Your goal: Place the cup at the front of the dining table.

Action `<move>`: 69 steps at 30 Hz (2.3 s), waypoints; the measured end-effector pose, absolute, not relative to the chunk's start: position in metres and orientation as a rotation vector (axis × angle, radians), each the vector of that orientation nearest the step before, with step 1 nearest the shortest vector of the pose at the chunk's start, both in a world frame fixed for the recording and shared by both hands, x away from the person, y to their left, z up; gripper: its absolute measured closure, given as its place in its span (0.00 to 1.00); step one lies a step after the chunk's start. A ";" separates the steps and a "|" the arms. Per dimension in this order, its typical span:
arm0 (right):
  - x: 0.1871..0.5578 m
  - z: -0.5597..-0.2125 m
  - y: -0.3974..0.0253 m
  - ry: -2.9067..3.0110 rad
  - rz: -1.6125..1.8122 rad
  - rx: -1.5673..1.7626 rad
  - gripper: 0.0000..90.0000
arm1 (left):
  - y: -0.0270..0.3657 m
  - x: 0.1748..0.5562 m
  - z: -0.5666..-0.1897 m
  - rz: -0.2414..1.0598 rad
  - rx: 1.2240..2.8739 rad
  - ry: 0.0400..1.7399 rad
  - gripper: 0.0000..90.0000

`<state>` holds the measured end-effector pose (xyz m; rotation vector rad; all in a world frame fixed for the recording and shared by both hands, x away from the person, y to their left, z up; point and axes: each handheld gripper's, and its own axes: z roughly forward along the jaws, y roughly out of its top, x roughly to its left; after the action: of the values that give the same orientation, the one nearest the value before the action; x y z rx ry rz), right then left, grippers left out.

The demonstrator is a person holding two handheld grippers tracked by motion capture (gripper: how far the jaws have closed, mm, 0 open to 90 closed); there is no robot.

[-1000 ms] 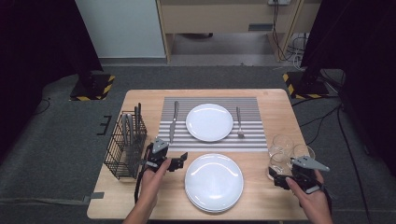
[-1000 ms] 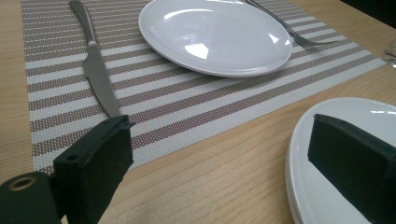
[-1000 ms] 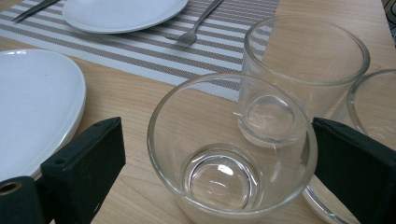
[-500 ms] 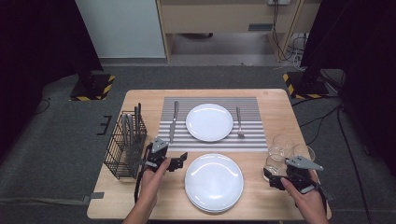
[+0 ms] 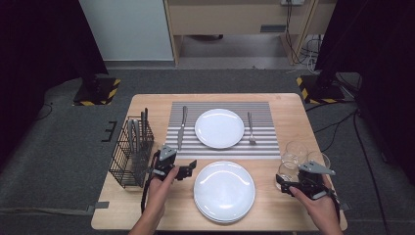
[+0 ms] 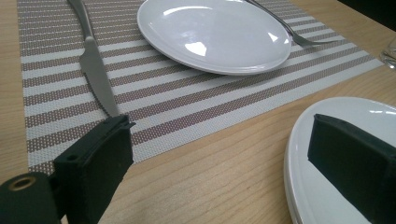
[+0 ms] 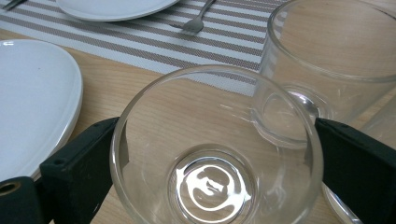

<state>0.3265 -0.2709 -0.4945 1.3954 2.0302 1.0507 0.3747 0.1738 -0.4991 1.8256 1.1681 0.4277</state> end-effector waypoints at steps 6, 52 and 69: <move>0.329 -0.497 -0.269 2.038 1.025 1.406 0.08 | 0.173 0.375 -0.500 0.417 1.829 1.163 0.07; 0.331 -0.508 -0.258 2.031 0.943 1.409 0.21 | 0.172 0.375 -0.501 0.399 1.827 1.168 0.07; 0.330 -0.508 -0.258 2.029 0.930 1.406 0.22 | 0.172 0.375 -0.502 0.392 1.835 1.167 0.07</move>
<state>0.3302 -0.2580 -0.5076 1.4057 2.0291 0.9297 0.3748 0.1716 -0.5020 1.8346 1.1671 0.3924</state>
